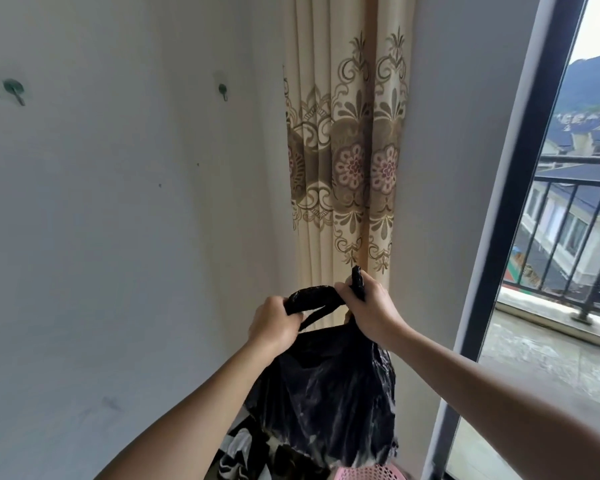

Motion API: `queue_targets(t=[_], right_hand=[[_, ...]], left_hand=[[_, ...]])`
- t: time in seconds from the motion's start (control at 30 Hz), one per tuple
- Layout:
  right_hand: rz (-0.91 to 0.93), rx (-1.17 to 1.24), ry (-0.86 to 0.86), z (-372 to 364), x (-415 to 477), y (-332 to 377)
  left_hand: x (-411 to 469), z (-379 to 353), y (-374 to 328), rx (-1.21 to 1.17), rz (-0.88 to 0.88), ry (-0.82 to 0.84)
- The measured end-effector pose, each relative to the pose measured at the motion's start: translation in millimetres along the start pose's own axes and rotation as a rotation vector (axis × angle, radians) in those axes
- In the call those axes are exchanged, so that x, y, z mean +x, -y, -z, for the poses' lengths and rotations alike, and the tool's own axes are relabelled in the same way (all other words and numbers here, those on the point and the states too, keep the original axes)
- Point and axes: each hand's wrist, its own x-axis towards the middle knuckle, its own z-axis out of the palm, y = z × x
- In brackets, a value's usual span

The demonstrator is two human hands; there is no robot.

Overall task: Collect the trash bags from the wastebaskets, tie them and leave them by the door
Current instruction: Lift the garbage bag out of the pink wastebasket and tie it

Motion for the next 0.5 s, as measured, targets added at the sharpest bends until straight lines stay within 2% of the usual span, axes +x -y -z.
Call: queue_targets(t=[0.03, 0.1, 0.2, 0.27, 0.33, 0.4, 0.47, 0.5], right_hand=[[0.003, 0.005, 0.016, -1.8, -3.4, -2.7], [-0.027, 0.005, 0.035, -4.2, -7.7, -8.5], [-0.179, 0.095, 0.005, -0.5, -8.3, -9.1], [-0.269, 0.248, 0.015, 4.3, -8.4, -4.5], [-0.304, 0.4, 0.036, 6.0, -8.6, 1.1], [-0.295, 0.38, 0.007, 5.0, -8.2, 3.6], [-0.309, 0.357, -0.066, 7.9, -6.9, 4.5], [-0.333, 0.422, -0.107, 12.7, -4.8, 5.5]], left_hand=[[-0.2, 0.3, 1.9, 0.002, -0.005, -0.034], [1.0, 3.2, 2.7, -0.142, 0.008, 0.001], [3.8, 15.8, 2.3, -0.534, 0.023, 0.194], [8.3, 22.0, -0.7, -0.813, 0.078, 0.256], [10.9, 23.1, -8.0, -1.013, 0.085, 0.183], [11.9, 21.7, -16.2, -1.177, 0.125, 0.056], [11.5, 18.8, -21.2, -1.364, 0.212, 0.006], [11.5, 18.1, -21.2, -1.435, 0.236, -0.004]])
